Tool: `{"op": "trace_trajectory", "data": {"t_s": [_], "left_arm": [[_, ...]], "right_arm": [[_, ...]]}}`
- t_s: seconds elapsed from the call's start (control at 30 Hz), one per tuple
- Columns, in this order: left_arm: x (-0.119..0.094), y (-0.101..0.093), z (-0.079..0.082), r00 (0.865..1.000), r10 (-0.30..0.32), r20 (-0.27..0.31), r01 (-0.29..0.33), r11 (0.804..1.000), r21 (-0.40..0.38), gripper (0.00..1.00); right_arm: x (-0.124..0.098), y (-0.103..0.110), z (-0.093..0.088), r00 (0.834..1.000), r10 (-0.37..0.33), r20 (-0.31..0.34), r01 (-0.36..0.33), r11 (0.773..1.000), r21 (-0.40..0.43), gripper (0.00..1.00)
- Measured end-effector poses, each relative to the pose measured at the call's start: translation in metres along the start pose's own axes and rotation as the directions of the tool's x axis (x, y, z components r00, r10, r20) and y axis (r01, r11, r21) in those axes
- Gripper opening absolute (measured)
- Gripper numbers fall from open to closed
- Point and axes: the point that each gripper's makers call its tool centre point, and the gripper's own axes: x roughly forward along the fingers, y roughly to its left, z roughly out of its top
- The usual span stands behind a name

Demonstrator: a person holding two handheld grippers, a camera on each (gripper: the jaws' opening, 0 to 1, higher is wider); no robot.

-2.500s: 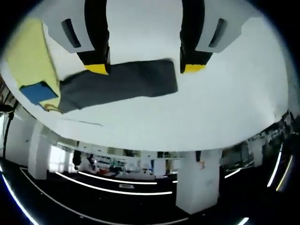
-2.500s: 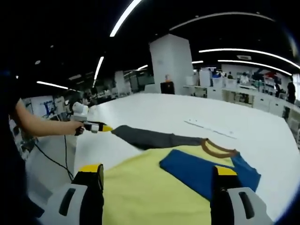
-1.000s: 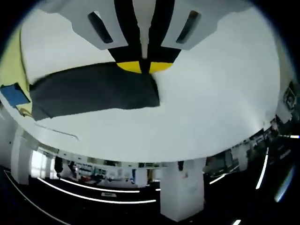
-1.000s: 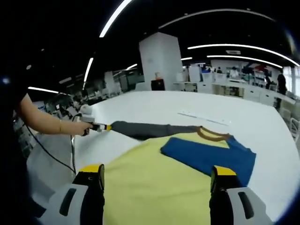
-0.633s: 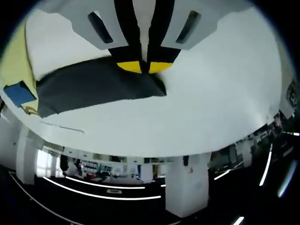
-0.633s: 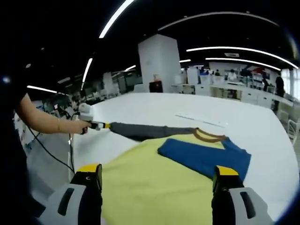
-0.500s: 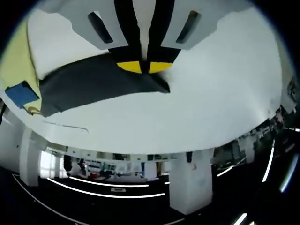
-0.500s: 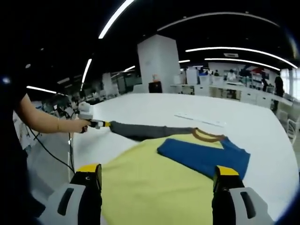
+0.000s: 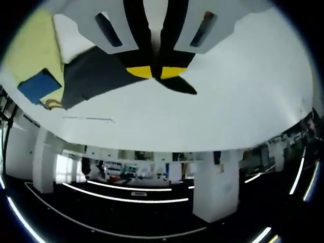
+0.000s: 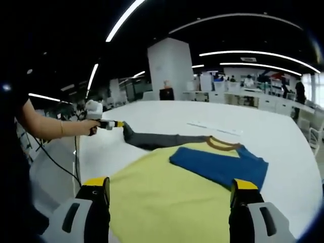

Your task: Fold the garment on the visible template until the final outline fits inside the template.

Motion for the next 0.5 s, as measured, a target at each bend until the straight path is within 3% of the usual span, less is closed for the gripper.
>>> {"op": "trace_trajectory", "data": {"t_s": [0.5], "left_arm": [[0.005,-0.054,0.026,0.992,-0.120,0.038,0.119,0.992,0.032,0.01]], "right_arm": [[-0.011,-0.003,0.001,1.000,-0.007,0.018,0.006,1.000,0.016,0.99]]}}
